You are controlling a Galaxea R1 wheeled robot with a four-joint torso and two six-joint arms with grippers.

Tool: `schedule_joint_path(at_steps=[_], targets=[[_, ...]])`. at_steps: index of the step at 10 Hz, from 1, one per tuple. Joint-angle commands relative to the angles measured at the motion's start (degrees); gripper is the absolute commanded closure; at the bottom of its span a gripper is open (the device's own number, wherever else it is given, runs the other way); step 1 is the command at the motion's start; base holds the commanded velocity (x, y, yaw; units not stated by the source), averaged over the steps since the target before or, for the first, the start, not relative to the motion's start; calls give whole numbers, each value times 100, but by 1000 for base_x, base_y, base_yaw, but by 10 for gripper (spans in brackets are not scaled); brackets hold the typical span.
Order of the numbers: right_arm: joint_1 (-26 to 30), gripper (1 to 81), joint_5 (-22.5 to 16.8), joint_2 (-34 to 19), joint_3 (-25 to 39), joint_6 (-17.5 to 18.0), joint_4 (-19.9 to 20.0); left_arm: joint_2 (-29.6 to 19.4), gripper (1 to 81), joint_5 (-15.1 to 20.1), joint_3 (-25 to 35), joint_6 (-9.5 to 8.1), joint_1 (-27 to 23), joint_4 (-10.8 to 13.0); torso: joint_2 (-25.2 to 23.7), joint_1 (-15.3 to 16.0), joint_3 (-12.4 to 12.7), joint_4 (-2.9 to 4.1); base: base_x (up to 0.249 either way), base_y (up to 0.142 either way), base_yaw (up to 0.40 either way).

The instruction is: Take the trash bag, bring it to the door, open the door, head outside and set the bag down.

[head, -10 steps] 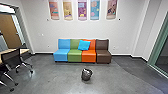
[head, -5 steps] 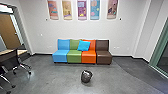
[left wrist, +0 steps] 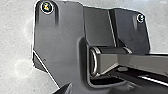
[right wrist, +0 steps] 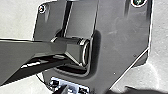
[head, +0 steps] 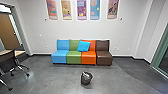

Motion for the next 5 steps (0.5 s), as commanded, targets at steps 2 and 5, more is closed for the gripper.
schedule_joint_path(at_steps=[2, 5], targets=[[203, 10, -310, -47, 28, -18, -49, 18, 10, 343, 9, 13, -226, -4, 0, 0, 0, 0, 145, 0, 0], [194, 10, -310, -47, 28, -26, -58, 18, 10, 343, 9, 4, -226, -4, 0, 0, 0, 0, 145, 0, 0]])
